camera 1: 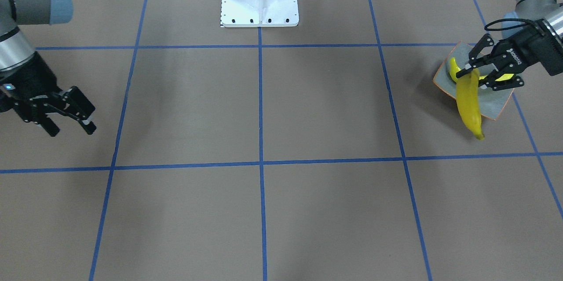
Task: Transfer all bananas from basket to plate
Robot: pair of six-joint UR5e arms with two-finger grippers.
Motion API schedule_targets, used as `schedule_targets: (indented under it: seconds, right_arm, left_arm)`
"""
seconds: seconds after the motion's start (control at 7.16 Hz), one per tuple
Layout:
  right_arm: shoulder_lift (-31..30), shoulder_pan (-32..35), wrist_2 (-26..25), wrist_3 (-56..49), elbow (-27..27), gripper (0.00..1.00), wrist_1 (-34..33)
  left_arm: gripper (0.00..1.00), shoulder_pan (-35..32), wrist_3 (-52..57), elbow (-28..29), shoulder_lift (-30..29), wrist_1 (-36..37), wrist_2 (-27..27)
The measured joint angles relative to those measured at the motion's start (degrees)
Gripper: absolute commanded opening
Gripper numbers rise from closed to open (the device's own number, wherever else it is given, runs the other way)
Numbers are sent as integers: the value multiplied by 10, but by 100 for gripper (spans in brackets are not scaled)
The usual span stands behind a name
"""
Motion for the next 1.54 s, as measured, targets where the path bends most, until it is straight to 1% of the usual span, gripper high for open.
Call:
schedule_targets:
  seconds: [0.28, 0.56, 0.7, 0.84, 0.98, 1.12, 1.54]
  right_arm:
    - [-69, 69, 51, -136, -2, 100, 1]
    - [-118, 122, 76, -258, -7, 100, 0]
    - [-133, 142, 86, -301, -13, 100, 0]
    - [-140, 158, 98, -330, -21, 100, 0]
    - [-143, 169, 107, -347, -27, 100, 0]
    - [-144, 176, 112, -355, -30, 100, 0]
    - [-144, 181, 116, -359, -32, 100, 0]
  left_arm:
    - [0, -2, 120, 17, 35, 1, 1]
    - [0, 1, 274, 63, 48, 1, 3]
    - [0, 2, 351, 85, 49, 1, 5]
    - [38, 3, 426, 96, 50, 1, 12]
    - [83, 4, 487, 100, 51, 1, 24]
    - [100, 4, 521, 102, 49, 1, 32]
    - [100, 4, 540, 128, 45, -4, 47]
